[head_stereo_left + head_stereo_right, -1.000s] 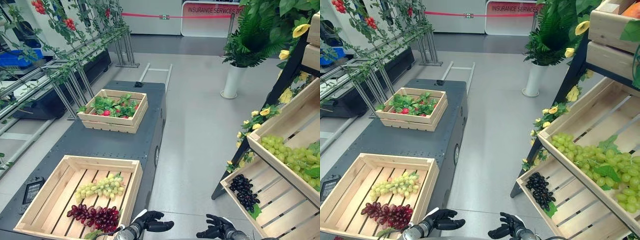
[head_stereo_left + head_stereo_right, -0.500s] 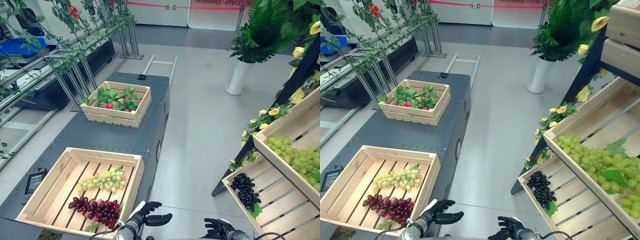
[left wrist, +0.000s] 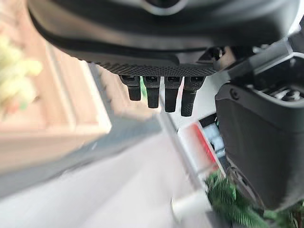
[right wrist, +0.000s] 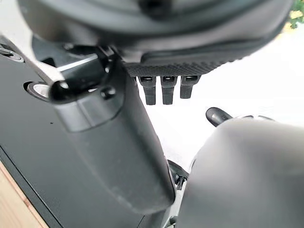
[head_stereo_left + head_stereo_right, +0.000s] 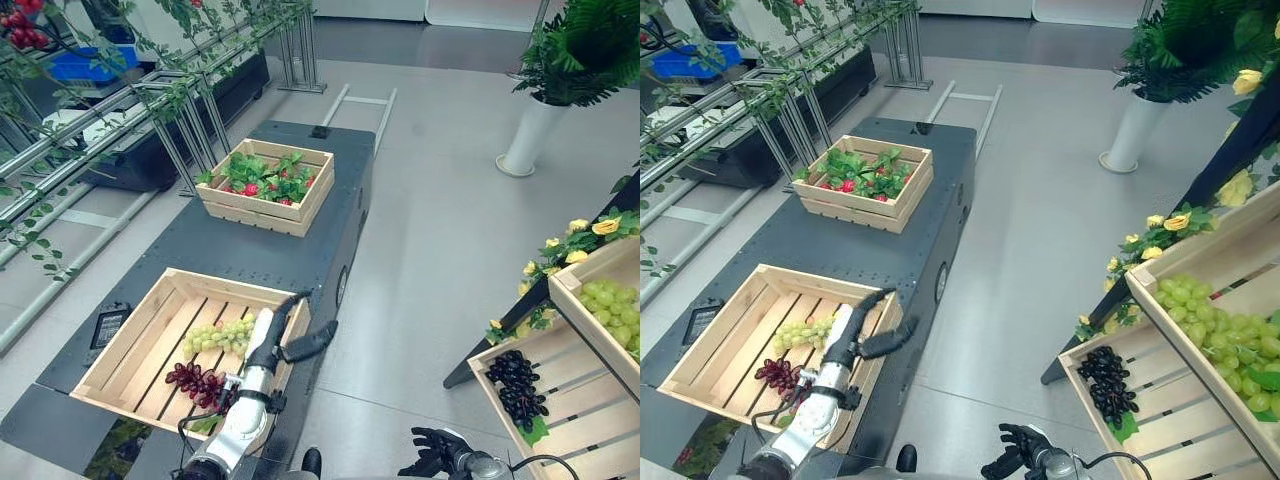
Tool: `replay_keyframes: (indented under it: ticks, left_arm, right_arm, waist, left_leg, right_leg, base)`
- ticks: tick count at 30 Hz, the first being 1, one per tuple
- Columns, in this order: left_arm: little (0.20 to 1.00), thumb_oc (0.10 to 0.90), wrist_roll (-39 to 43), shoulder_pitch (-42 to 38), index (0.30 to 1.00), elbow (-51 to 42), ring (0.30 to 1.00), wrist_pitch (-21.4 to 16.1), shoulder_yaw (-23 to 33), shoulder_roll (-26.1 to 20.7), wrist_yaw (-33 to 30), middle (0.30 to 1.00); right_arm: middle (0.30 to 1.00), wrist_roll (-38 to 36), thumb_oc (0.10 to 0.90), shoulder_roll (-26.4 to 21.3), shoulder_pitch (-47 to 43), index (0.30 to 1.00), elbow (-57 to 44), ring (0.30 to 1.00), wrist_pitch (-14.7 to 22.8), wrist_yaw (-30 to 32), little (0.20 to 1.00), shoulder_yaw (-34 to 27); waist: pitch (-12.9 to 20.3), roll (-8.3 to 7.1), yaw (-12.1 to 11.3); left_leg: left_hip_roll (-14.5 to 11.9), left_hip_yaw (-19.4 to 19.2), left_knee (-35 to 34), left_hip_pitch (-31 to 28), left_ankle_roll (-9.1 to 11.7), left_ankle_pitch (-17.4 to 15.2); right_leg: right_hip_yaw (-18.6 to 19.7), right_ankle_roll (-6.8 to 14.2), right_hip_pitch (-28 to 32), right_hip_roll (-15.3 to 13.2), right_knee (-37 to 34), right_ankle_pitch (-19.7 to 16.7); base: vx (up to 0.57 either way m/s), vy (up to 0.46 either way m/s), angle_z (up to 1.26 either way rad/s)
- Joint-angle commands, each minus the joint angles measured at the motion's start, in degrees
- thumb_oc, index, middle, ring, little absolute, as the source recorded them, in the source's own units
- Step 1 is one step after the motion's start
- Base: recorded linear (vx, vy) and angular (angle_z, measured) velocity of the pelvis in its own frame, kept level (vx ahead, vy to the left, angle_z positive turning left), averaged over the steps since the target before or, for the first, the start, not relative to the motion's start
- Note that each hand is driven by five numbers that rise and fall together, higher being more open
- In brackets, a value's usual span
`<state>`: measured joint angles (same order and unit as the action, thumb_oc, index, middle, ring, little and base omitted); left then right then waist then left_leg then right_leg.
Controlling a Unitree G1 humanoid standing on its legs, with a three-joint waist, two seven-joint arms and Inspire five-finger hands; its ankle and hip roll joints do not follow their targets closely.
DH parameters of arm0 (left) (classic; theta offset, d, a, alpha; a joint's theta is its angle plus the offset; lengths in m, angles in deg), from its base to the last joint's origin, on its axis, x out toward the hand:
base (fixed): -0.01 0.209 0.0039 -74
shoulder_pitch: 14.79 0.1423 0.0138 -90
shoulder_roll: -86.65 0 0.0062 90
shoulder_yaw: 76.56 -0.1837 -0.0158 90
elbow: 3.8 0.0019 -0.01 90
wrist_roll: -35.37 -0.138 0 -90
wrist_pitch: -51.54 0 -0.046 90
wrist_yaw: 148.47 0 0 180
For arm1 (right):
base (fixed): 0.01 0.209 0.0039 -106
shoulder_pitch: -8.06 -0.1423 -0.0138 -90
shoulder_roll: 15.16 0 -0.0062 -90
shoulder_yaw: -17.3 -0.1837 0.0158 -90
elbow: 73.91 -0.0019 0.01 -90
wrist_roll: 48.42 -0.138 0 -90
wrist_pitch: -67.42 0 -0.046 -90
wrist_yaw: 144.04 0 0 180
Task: Pick up the fruits from the basket on one side to the basket on the other side
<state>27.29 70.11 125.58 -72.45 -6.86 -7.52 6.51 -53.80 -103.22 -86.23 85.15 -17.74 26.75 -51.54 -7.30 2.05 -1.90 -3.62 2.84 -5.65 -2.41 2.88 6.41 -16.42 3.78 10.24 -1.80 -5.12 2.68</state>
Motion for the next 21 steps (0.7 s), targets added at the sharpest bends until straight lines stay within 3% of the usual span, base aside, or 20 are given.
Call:
replay_keyframes:
  ticks: [1,4,6,9,13,19,21]
  left_arm:
    - [0.9,0.8,-3.38,-11.4,0.9,-3.95,0.9,-1.75,2.12,-3.03,-7.96,0.9]
    - [0.9,0.8,-10.03,-14.11,0.9,-2.37,0.9,1.33,2.5,-5.98,-10.27,0.9]
    - [0.9,0.8,-12.52,-15.65,0.9,-1.46,0.9,5.7,2.36,-9.01,-9.48,0.9]
    - [0.9,0.8,-14.37,-16.84,0.9,0.58,0.9,7.61,2.33,-12.64,-8.72,0.9]
    - [0.9,0.8,-18.36,-19.74,0.9,6.11,0.9,10.08,2.27,-21.74,-9.73,0.9]
    - [0.9,0.8,-24.38,-20.63,0.9,10.03,0.9,14.16,1.93,-27.61,-12.22,0.9]
    - [0.9,0.8,-27.9,-21.12,0.9,10.46,0.9,17.33,1.18,-29.48,-12.4,0.9]
  right_arm:
    - [0.9,-1.14,0.8,-1.72,-3.83,0.9,-0.82,0.9,1.08,2.41,0.9,2.35]
    - [0.9,-0.74,0.8,-1.81,-3.65,0.9,-0.46,0.9,1.27,2.24,0.9,2.2]
    - [0.9,0.6,0.8,-1.95,-2.93,0.9,-0.07,0.9,1.95,1.87,0.9,2.17]
    - [0.9,1.46,0.8,-2.54,-2.35,0.9,0.06,0.9,2.55,1.35,0.9,2.21]
    - [0.9,1.17,0.8,-5.01,-2.45,0.9,-1.15,0.9,3.69,-0.37,0.9,2.01]
    - [0.9,0.94,0.8,-6.69,-3.2,0.9,-1.75,0.9,4.61,-0.12,0.9,1.67]
    - [0.9,0.44,0.8,-6.99,-2.83,0.9,-2.64,0.9,5.85,-0.23,0.9,1.3]
  waist:
    - [-1.98,-0.92,-1.56]
    - [-1.79,-0.69,-1.28]
    - [-1.59,-0.47,-0.95]
    - [-1.47,-0.19,-0.55]
    - [-2.25,0.97,0.13]
    - [-3.73,2.21,0.06]
    - [-4.64,2.63,-0.02]
  left_leg:
    - [4.54,-1.02,0.65,-2.85,-2.57,-8.29]
    - [4.76,-0.95,0.65,-3.56,-2.53,-8.51]
    - [4.86,-1.15,0.65,-3.89,-2.53,-8.65]
    - [5.0,-1.3,0.65,-4.08,-2.55,-8.67]
    - [5.07,-1.7,0.65,-3.91,-2.53,-8.24]
    - [5.13,-1.16,0.65,-3.44,-2.82,-7.59]
    - [4.88,-1.06,1.2,-2.93,-2.79,-7.29]
  right_leg:
    - [1.24,-1.94,-2.32,-1.4,3.31,1.74]
    - [0.87,-1.69,-1.54,-1.75,3.31,1.93]
    - [0.68,-1.36,-1.16,-2.0,3.16,1.91]
    - [0.69,-1.13,-0.97,-2.11,3.05,1.89]
    - [0.99,-1.04,-1.8,-2.43,4.46,2.29]
    - [0.83,-1.54,-3.39,-2.87,7.84,3.65]
    - [0.1,-1.96,-4.77,-2.98,11.51,5.41]
  base:
    - [0.0,0.021,0.14]
    - [0.04,0.034,0.15]
    - [0.05,0.044,0.09]
    - [0.05,0.056,0.01]
    - [0.03,0.089,0.0]
    - [0.03,0.101,0.01]
    - [0.05,0.11,0.05]
